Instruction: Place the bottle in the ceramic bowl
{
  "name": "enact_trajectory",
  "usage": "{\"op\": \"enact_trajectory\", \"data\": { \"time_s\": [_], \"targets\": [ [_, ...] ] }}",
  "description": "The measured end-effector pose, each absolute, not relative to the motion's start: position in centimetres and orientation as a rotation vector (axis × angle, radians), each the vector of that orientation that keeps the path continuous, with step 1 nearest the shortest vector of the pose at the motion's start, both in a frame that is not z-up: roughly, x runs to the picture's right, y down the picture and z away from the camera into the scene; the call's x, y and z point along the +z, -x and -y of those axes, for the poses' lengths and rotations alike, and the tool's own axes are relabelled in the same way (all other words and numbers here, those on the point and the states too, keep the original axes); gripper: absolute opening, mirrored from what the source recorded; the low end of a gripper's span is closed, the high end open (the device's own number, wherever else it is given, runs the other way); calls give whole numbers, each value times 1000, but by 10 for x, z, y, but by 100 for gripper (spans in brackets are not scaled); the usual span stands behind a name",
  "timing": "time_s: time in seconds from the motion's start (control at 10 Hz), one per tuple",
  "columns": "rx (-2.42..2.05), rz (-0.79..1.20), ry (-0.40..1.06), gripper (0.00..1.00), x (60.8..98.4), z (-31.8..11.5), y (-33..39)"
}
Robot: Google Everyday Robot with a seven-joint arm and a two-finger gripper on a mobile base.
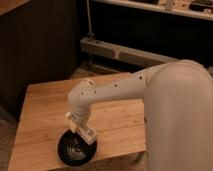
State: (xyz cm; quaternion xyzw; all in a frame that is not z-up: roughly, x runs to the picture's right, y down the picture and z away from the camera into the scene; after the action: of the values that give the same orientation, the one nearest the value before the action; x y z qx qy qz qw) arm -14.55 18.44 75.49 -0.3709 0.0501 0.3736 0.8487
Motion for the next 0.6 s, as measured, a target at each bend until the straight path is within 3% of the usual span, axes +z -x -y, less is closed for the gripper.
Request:
{"op": "enact_trajectory", "data": {
  "time_s": [0.4,0.6],
  "targets": [
    [788,-120,807,54,753,-194,159],
    [803,-44,830,60,748,-195,157]
  ]
}}
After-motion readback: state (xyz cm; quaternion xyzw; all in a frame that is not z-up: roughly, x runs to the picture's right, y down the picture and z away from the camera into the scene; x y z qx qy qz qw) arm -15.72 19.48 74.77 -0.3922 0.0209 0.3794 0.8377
